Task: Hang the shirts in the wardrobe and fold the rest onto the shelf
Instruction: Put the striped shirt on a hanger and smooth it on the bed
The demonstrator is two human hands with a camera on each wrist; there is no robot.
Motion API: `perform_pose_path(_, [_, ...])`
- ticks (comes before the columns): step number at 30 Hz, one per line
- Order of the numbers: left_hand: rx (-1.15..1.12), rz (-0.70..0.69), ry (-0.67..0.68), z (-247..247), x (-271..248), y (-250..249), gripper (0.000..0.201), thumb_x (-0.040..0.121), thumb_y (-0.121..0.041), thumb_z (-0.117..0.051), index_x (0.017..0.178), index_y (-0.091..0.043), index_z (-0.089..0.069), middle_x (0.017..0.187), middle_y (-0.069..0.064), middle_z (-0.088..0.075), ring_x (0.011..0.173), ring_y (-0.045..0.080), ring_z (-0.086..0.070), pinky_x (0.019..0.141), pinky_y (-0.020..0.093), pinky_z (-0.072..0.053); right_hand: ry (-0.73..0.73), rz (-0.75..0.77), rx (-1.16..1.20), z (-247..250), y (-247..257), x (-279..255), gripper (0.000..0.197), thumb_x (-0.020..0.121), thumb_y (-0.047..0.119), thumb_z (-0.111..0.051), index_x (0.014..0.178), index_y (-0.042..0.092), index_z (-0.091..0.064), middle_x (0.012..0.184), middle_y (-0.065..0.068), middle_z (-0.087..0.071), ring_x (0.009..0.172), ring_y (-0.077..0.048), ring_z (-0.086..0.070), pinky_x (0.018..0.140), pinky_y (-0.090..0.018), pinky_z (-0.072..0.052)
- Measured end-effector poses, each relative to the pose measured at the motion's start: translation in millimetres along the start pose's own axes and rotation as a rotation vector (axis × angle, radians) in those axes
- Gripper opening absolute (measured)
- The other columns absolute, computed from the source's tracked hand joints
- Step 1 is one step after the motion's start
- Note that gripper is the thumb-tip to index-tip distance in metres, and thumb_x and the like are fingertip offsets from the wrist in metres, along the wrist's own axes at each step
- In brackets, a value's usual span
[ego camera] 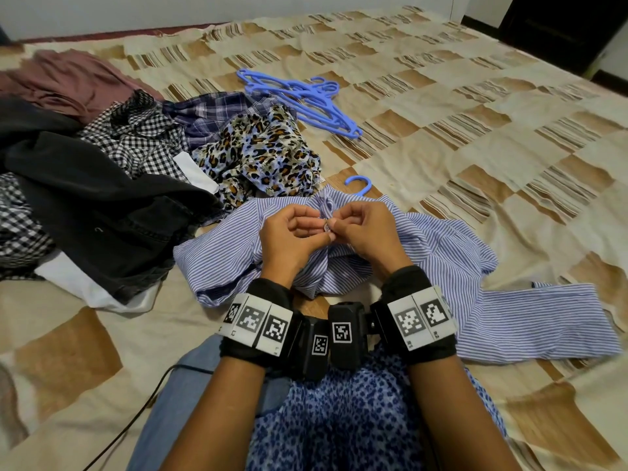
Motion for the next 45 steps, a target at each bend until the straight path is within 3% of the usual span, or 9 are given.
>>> perform_pose_path(3, [-0.062,0.083,0.021,-2,1,5,0.028,0.067,0.006,-0.077,0.082,-0.010,-0.059,0.079,0.005,-0.065,0.074,0.011,-0.065,0.072,0.018,-0.056,-0.059,-0.002,0.015,0,-2,2,0.002,0.085,0.008,-0.067,0.083,0.007,-0.067,0.076,-0.013,-0.069,0.068,-0.021,-0.064,0.070,-0.034,-0.056])
perform_pose_path(8, [-0.049,0.108,0.032,-2,1,9,0.007,0.083,-0.005,-0.067,0.080,-0.010,-0.065,0.082,0.013,-0.067,0.081,0.024,-0.063,0.078,0.031,-0.053,-0.044,0.001,0.087,1,-1,1,0.002,0.083,0.002,-0.066,0.085,0.002,-0.066,0.077,-0.017,-0.070,0.073,-0.026,-0.069,0.077,-0.041,-0.058])
perform_pose_path(18, [0.181,-0.051,-0.006,2,3,6,0.005,0.082,-0.013,-0.069,0.078,-0.012,-0.066,0.074,0.003,-0.065,0.070,0.012,-0.060,0.067,0.023,-0.051,0.023,0.020,0.023,4,1,2,0.008,0.082,-0.003,-0.065,0.087,0.004,-0.066,0.078,-0.016,-0.069,0.073,-0.023,-0.069,0.078,-0.036,-0.058])
perform_pose_path(26, [0.011,0.112,0.136,-3,2,8,0.010,0.088,-0.008,-0.061,0.079,-0.010,-0.064,0.076,0.007,-0.065,0.074,0.013,-0.061,0.075,0.026,-0.052,0.034,0.011,0.019,12,-2,3,0.005,0.083,-0.002,-0.065,0.083,0.003,-0.065,0.075,-0.018,-0.069,0.063,-0.020,-0.067,0.073,-0.035,-0.059])
perform_pose_path(30, [0.086,0.107,0.109,4,-4,10,0.012,0.087,-0.003,-0.061,0.078,-0.009,-0.065,0.076,0.007,-0.065,0.073,0.014,-0.062,0.077,0.028,-0.052,-0.151,0.016,0.090,52,0,5,0.015,0.081,-0.009,-0.062,0.075,0.004,-0.063,0.071,-0.015,-0.067,0.051,-0.014,-0.062,0.058,-0.024,-0.056])
perform_pose_path(34, [0.095,0.096,0.060,19,10,7,0.018,0.088,0.000,-0.059,0.076,-0.011,-0.065,0.075,0.010,-0.065,0.072,0.022,-0.063,0.071,0.026,-0.056,-0.301,0.025,-0.011,101,8,39,0.012,0.078,-0.010,-0.060,0.076,0.002,-0.064,0.067,-0.012,-0.065,0.053,-0.020,-0.063,0.060,-0.031,-0.056])
perform_pose_path(37, [0.124,0.067,0.051,31,37,-2,0.016,0.090,-0.003,-0.057,0.078,-0.012,-0.065,0.080,0.012,-0.064,0.073,0.021,-0.062,0.064,0.021,-0.057,-0.164,-0.006,-0.205,103,17,93,0.015,0.081,-0.006,-0.061,0.071,0.006,-0.061,0.075,-0.014,-0.067,0.056,-0.017,-0.062,0.061,-0.026,-0.055])
perform_pose_path(42, [0.352,0.029,0.079,38,85,-3,0.016,0.091,-0.008,-0.057,0.080,-0.015,-0.065,0.084,0.015,-0.066,0.078,0.027,-0.064,0.074,0.035,-0.055,0.311,-0.133,-0.864,51,-24,177,0.013,0.084,0.017,-0.066,0.081,0.004,-0.067,0.088,-0.020,-0.066,0.069,-0.024,-0.057,0.064,-0.032,-0.050])
perform_pose_path(45, [0.493,0.056,0.123,33,104,6,0.008,0.090,-0.006,-0.059,0.085,-0.010,-0.063,0.079,0.008,-0.062,0.070,0.018,-0.059,0.073,0.034,-0.051,0.328,-0.096,-0.967,34,-49,189,0.022,0.082,0.028,-0.068,0.080,0.009,-0.056,0.080,-0.011,-0.056,0.069,-0.023,-0.052,0.060,-0.027,-0.038])
Point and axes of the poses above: each hand's wrist, its own x-axis towards the middle knuckle, its own z-axis out of the back of the hand, y = z × x, the point moved 3 cm from there along x, towards the middle knuckle
